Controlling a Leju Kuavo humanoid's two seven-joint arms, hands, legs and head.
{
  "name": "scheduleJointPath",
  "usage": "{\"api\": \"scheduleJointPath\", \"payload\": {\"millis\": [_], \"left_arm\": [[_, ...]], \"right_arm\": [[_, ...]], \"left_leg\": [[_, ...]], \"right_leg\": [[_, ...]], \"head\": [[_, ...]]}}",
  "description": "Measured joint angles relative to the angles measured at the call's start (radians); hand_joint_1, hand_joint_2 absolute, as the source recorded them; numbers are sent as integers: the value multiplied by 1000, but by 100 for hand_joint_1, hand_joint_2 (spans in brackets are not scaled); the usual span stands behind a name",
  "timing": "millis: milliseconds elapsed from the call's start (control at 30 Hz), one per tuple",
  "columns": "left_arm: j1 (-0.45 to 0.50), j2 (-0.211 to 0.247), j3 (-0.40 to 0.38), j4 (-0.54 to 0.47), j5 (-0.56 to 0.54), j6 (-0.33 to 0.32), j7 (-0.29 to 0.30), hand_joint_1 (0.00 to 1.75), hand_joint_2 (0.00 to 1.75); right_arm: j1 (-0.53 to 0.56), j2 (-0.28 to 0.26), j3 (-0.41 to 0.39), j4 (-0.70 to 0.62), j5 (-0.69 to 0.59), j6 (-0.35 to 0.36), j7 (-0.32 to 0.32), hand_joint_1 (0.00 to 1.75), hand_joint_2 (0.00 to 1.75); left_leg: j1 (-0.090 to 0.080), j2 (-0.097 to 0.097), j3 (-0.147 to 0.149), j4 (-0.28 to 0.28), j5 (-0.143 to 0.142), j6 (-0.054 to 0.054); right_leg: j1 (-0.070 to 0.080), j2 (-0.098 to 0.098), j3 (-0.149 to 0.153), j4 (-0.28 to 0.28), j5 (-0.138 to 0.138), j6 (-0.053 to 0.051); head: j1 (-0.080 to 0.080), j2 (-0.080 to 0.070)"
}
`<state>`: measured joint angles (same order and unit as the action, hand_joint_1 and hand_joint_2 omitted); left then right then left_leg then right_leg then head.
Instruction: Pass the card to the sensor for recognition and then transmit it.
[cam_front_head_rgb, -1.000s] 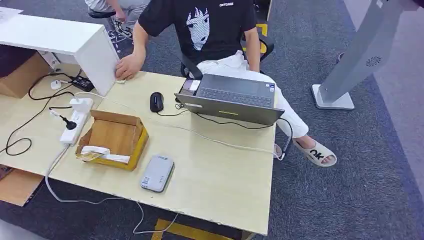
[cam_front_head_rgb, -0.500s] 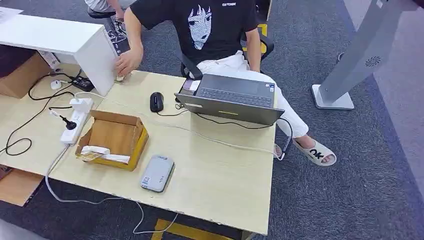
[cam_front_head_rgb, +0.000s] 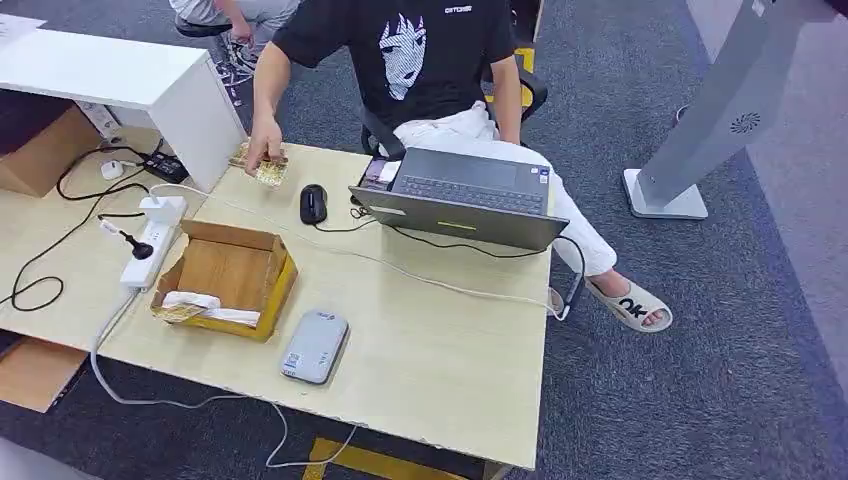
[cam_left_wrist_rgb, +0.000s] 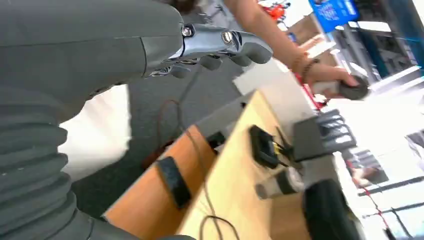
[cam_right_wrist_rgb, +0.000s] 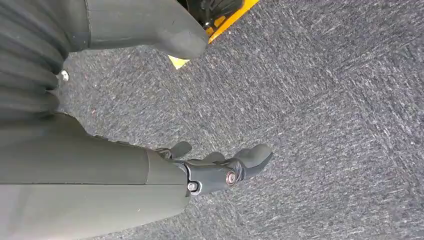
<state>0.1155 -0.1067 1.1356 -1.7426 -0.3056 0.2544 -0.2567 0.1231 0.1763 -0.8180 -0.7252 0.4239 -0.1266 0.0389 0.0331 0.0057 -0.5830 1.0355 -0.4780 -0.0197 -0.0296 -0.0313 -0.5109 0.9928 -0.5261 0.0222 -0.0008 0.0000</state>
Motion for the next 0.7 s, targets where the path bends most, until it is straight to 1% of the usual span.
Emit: {"api": "scheduleJointPath", "payload": {"millis": [133, 333, 533, 700], "left_arm": [[-20, 59, -87, -8, -29, -1, 5, 0, 175], [-59, 143, -224, -8, -79, 11, 30, 0, 175], [-126, 193, -378, 5, -143, 27, 66, 0, 175], [-183, 213, -502, 41, -201, 47, 92, 0, 175]], "right_arm": [[-13, 18, -77, -13, 74, 43, 0, 0, 175], [-30, 43, -181, -27, 170, 102, 0, 0, 175], [-39, 61, -265, -39, 256, 153, 3, 0, 175], [-37, 70, -318, -53, 314, 191, 9, 0, 175]], "left_leg": [[0, 0, 0, 0, 1, 0], [0, 1, 0, 0, 1, 0], [0, 1, 0, 0, 2, 0], [0, 2, 0, 0, 2, 0]], "right_leg": [[0, 0, 0, 0, 1, 0], [0, 1, -1, 0, 2, 0], [0, 1, 0, 0, 3, 0], [0, 3, 0, 0, 3, 0]], "head": [[1, 0], [0, 0], [0, 0], [0, 0]]}}
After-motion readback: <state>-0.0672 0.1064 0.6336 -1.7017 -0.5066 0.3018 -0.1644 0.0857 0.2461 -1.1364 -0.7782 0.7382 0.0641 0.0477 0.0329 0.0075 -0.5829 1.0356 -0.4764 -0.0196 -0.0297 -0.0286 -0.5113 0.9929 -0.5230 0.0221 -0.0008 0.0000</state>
